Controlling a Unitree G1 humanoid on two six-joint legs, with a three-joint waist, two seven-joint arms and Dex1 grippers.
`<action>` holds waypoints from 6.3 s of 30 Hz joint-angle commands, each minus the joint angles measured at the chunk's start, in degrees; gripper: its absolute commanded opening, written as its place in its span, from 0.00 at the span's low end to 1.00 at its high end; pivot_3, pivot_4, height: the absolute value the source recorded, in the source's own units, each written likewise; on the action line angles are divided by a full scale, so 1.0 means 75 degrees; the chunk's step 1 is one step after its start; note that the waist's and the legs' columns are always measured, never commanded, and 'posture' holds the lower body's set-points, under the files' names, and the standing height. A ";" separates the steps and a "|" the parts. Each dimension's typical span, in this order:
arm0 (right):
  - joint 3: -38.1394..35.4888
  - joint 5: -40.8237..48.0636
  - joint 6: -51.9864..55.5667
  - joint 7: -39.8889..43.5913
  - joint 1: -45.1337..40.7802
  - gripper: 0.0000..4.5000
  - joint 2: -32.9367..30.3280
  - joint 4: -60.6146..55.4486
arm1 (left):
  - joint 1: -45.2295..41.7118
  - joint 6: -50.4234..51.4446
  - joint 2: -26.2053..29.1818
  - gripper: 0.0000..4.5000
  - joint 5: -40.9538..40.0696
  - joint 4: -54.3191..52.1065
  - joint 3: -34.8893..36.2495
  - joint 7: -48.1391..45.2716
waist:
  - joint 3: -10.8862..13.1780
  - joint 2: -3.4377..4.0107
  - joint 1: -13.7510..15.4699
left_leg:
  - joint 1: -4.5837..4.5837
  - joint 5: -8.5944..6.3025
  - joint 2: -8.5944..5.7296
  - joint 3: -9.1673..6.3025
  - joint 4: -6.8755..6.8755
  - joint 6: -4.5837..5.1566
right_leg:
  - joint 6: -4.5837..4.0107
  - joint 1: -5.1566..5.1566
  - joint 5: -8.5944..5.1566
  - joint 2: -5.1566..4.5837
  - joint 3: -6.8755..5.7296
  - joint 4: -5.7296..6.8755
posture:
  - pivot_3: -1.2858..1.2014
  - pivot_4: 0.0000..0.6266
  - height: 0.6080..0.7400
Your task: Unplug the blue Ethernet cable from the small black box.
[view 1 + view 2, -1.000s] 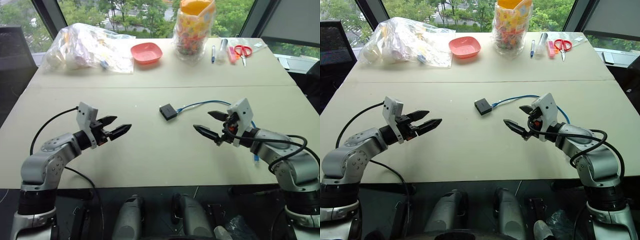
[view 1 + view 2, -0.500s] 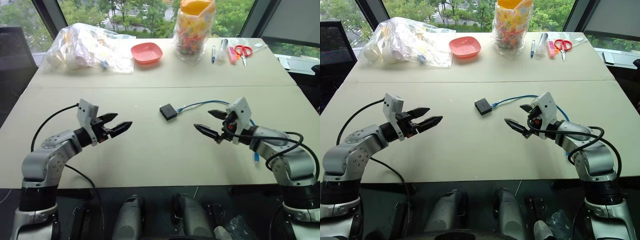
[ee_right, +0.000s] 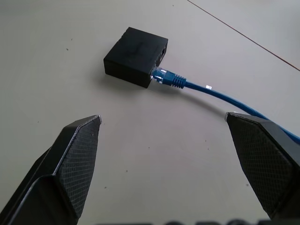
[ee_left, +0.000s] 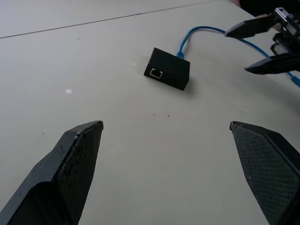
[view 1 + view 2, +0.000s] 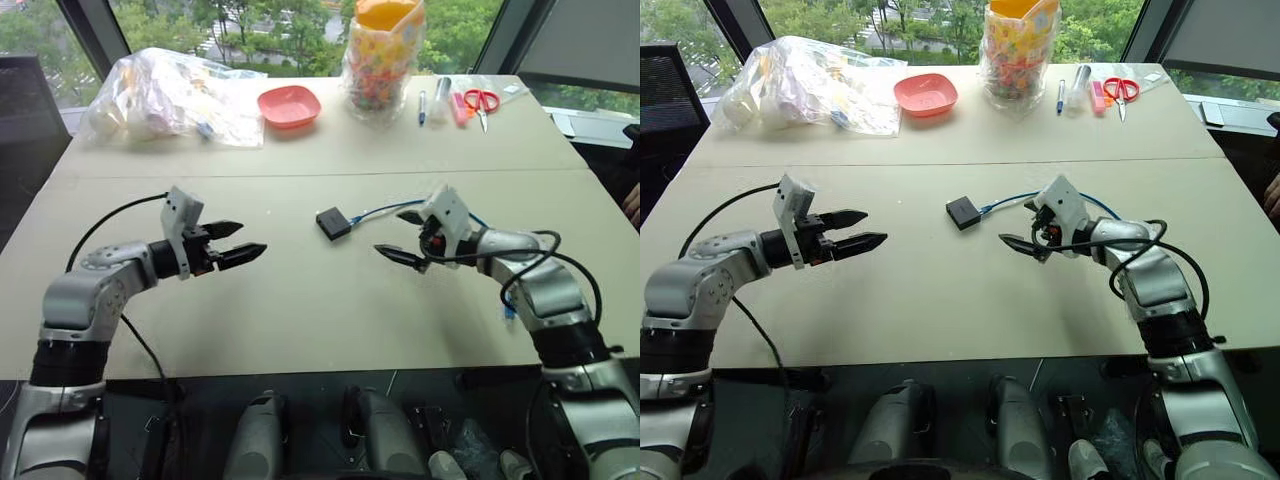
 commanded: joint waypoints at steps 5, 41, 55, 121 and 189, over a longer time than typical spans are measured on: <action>0.0953 -0.1738 -0.2859 0.0529 -0.2894 0.98 0.1184 0.5541 | 0.0342 -0.0065 0.0016 1.00 -0.0177 -0.0548 0.0567 0.0207 | 0.0001 -0.0001 -0.0154 | -0.0001 0.0002 -0.0002 0.0001 -0.0003 0.0002 | 0.0026 -0.0002 0.0017 0.0001 0.0002 0.0013 | 0.52 0.24 1.00; 0.1976 -0.5800 -0.7497 -0.3152 -0.3969 0.02 0.1767 0.6347 | -0.3358 -0.1290 -0.1561 1.00 0.0564 0.4833 0.0086 -0.0743 | -0.0005 -0.0010 -0.0214 | 0.0094 0.0026 0.0002 0.0028 -0.0013 -0.0039 | 0.0018 0.0046 0.0006 -0.0004 0.0024 0.0086 | 0.52 0.24 1.00; 0.1814 -0.6090 -0.6765 -0.3645 -0.2590 0.00 0.1321 0.3256 | -0.6086 -0.3370 -0.3003 0.89 0.1869 0.9582 0.0189 -0.1630 | 0.0000 -0.0019 -0.0198 | 0.0019 0.0024 -0.0018 0.0049 -0.0003 -0.0030 | 0.0040 -0.0020 -0.0003 -0.0011 0.0016 0.0087 | 0.52 0.24 1.00; -0.2600 0.6307 0.1395 -0.4879 0.1571 0.75 0.5626 -0.3132 | -0.4752 0.1283 -0.3321 0.11 -0.0471 0.5573 0.1182 -0.2541 | -0.0003 -0.0019 -0.0154 | 0.0017 0.0024 0.0019 -0.0027 0.0011 -0.0027 | 0.0007 -0.0005 0.0016 0.0006 -0.0003 0.0085 | 0.52 0.24 1.00; -0.2331 0.2482 0.1903 -0.4354 0.0894 0.93 0.2482 -0.0940 | -0.3845 -0.5702 -0.4368 0.11 0.2734 0.6416 -0.0585 0.1026 | -0.0004 -0.0016 -0.0070 | 0.0007 0.0022 -0.0002 0.0002 0.0002 -0.0020 | 0.0025 -0.0015 0.0008 -0.0006 0.0003 0.0082 | 0.52 0.24 1.00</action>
